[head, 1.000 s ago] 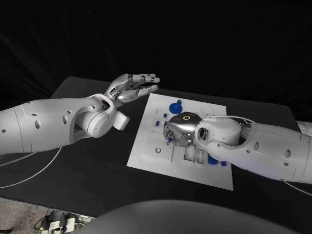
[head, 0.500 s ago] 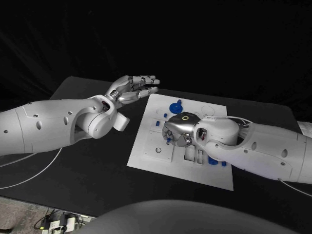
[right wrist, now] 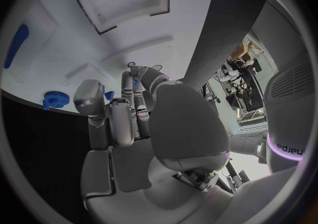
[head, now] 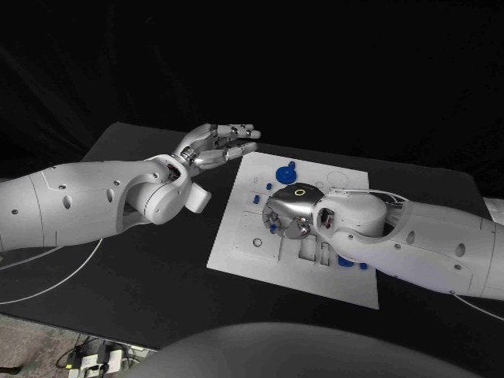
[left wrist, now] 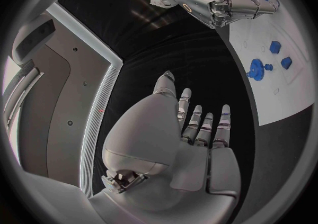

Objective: Assemble the parts on the task board

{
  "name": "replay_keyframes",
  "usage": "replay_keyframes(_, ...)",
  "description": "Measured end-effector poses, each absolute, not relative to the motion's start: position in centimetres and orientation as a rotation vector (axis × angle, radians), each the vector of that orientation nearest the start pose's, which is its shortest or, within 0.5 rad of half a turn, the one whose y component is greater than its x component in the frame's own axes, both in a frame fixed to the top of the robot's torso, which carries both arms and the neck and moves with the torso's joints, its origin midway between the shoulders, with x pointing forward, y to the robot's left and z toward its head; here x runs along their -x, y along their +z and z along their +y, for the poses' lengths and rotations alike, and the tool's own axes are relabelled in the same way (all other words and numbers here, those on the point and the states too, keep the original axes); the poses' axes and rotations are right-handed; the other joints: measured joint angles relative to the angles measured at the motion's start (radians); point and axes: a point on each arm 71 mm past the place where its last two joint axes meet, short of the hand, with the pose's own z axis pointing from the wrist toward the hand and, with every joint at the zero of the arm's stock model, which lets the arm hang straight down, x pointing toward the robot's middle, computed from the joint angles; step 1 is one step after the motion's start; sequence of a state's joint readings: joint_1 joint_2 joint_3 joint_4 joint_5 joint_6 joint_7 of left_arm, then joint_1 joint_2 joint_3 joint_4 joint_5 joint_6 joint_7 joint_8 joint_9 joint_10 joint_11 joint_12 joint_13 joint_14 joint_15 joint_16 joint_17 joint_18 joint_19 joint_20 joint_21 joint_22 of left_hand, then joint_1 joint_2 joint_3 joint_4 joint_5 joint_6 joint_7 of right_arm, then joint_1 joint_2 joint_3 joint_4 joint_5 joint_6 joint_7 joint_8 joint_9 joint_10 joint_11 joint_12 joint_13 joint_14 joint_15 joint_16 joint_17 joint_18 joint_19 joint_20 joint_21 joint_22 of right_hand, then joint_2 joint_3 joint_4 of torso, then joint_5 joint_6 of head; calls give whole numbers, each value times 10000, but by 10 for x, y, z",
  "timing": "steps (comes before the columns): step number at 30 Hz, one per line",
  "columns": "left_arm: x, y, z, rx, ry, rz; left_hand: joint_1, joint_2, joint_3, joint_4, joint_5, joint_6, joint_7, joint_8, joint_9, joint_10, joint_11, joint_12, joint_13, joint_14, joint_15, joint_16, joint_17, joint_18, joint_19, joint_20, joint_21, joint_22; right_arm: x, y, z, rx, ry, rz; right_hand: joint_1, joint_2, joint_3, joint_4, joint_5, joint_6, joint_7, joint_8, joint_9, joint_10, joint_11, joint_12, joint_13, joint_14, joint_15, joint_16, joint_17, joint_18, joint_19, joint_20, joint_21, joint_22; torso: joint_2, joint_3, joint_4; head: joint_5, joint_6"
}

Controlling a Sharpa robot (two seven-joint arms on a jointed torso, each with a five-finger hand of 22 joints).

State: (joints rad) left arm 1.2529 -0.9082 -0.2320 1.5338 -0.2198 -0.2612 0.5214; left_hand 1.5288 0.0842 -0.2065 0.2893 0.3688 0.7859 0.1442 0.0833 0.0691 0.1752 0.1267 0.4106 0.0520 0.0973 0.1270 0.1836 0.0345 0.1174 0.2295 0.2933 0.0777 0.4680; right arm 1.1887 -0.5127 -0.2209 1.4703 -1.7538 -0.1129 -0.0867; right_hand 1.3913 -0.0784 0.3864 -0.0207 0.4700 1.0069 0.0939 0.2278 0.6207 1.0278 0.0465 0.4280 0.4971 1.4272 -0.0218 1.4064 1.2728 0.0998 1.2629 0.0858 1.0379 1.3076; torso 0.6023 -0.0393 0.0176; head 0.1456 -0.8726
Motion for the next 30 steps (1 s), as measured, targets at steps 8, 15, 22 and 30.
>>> replay_keyframes(8,-465,-209,234,7893,-14900,15354,0,0,0,0,0,0,0,0,-1,0,0,0,0,0,0,0,0,-1,48,-24,0,20,-430,-258,-47,8128,7117,17868,0,0,0,0,-1,20,-20,-4,-6,35,-34,-25,-4,0,0,0,-13,0,0,0,-2,-1,-4,4,-10,23,0)
replay_keyframes(15,-465,-209,233,7894,-14914,15381,52,52,0,0,0,0,0,0,-1,0,0,0,1,35,35,59,9,-2,83,11,37,78,-430,-259,-50,8112,7034,17946,0,-1,0,0,-2,61,14,-36,-15,34,-34,-26,-4,0,0,0,-42,1,0,0,-60,-1,-2,4,-13,25,0)
replay_keyframes(22,-465,-210,232,7899,-14918,15401,52,52,0,0,0,0,0,0,0,0,0,0,1,35,35,59,8,-1,83,11,37,92,-431,-259,-51,8106,6992,17948,-1,-1,0,0,-2,61,13,-59,-8,34,-34,-26,3,0,0,0,-45,1,0,0,-60,-2,2,5,-13,12,0)
replay_keyframes(30,-465,-210,232,7905,-14914,15417,91,13,0,0,0,0,0,0,0,0,-1,0,1,35,35,61,7,-2,124,-21,40,113,-431,-259,-51,8102,6972,17951,-1,-1,0,0,-2,61,13,-69,-5,33,-33,-39,3,0,0,0,-45,0,0,0,-60,-3,2,4,-10,-10,0)
